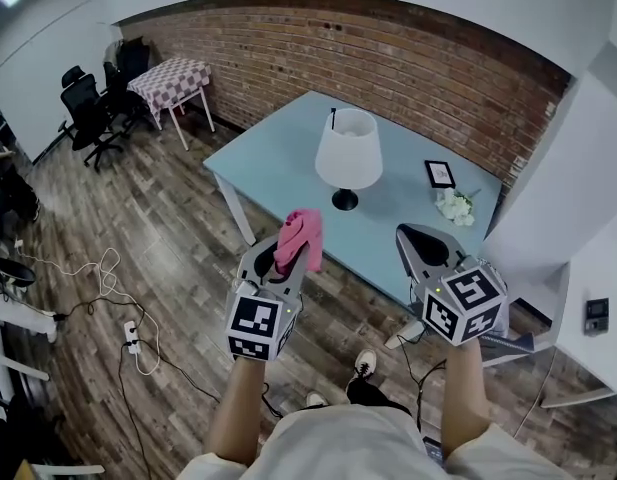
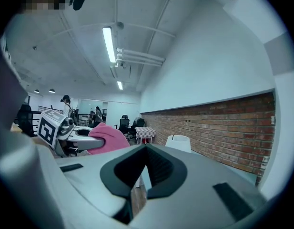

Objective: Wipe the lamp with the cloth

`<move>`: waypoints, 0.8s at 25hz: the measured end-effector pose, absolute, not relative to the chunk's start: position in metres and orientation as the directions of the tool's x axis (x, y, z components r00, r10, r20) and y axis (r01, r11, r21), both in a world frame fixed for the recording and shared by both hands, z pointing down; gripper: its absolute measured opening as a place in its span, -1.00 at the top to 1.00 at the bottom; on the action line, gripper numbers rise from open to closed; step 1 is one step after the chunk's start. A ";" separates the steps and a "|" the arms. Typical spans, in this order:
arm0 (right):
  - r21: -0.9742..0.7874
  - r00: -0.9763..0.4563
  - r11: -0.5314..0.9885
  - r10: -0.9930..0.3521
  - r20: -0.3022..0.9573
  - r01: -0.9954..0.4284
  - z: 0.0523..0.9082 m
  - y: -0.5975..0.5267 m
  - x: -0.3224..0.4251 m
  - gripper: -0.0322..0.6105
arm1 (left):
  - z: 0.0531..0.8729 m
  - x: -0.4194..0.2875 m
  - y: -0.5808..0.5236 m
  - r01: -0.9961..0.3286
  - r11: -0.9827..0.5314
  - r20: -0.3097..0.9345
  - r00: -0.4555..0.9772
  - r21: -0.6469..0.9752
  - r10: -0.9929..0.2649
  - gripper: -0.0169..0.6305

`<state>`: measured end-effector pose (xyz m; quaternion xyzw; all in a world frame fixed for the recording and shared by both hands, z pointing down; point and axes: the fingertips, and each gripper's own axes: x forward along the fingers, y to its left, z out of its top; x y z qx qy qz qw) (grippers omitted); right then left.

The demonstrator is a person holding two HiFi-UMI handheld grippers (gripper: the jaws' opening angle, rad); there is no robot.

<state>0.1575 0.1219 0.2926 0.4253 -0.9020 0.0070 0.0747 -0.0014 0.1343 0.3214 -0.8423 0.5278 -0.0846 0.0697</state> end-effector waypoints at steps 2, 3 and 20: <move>0.046 -0.621 0.631 -0.772 0.139 -0.774 0.294 0.130 0.155 0.90 | 0.323 -0.005 0.143 -0.877 -0.434 0.071 0.429 -0.205 -0.900 0.55; 0.042 -0.618 0.628 -0.774 0.140 -0.777 0.295 0.134 0.154 0.90 | 0.323 -0.007 0.146 -0.877 -0.435 0.074 0.429 -0.205 -0.900 0.55; 0.039 -0.634 0.648 -0.754 0.171 -0.760 0.311 0.168 0.138 0.90 | 0.334 -0.017 0.177 -0.875 -0.443 0.088 0.434 -0.194 -0.897 0.55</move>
